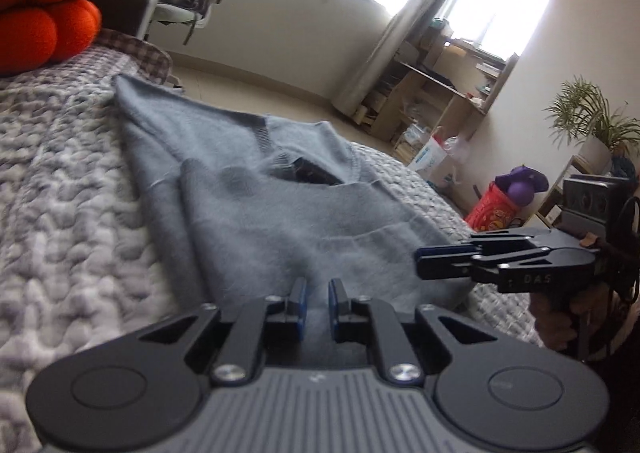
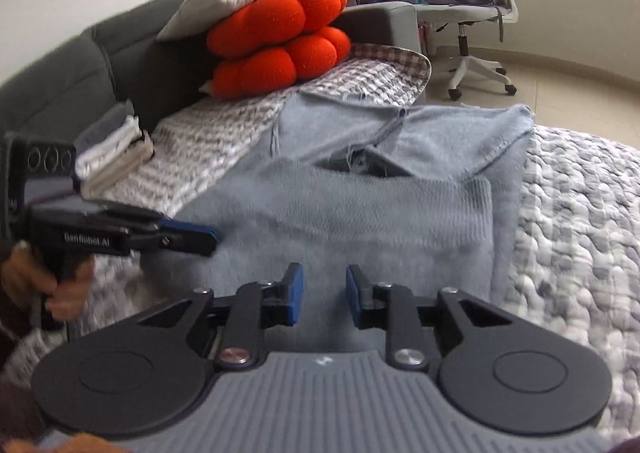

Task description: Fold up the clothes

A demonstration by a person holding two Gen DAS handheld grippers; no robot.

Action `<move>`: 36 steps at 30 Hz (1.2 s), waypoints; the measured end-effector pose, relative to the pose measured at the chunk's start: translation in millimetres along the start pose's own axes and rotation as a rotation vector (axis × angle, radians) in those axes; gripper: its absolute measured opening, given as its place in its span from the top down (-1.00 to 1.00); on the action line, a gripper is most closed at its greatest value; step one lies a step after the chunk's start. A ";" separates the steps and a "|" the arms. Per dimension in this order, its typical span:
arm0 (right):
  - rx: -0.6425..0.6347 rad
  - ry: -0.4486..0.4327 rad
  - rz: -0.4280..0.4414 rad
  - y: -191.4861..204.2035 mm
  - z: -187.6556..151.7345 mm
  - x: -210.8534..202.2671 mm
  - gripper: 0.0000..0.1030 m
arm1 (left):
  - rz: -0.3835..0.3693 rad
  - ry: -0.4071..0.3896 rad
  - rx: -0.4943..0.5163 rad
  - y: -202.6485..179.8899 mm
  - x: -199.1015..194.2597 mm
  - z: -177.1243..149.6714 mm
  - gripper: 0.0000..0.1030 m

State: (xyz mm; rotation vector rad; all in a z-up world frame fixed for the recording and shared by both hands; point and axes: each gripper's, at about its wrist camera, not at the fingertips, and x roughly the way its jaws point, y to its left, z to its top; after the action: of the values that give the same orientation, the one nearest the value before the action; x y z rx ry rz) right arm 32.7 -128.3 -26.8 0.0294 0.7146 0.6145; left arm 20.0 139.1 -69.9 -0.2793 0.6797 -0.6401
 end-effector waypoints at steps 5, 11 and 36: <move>0.059 -0.008 -0.039 -20.1 -12.5 -15.9 0.45 | -0.022 -0.043 -0.096 21.9 -31.3 -13.3 0.80; 0.160 -0.029 -0.045 -37.9 -21.3 -45.6 0.45 | -0.017 -0.039 -0.170 24.9 -56.7 -21.2 0.67; 0.657 0.037 0.092 -82.4 -48.5 -75.6 -0.04 | -0.223 0.057 -0.627 51.7 -50.4 -36.5 -0.36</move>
State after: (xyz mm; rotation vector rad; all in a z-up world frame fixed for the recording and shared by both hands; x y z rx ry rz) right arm 0.8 -245.5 -36.9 0.6621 0.9303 0.4463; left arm -10.7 209.7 -95.0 -0.9304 0.9031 -0.6349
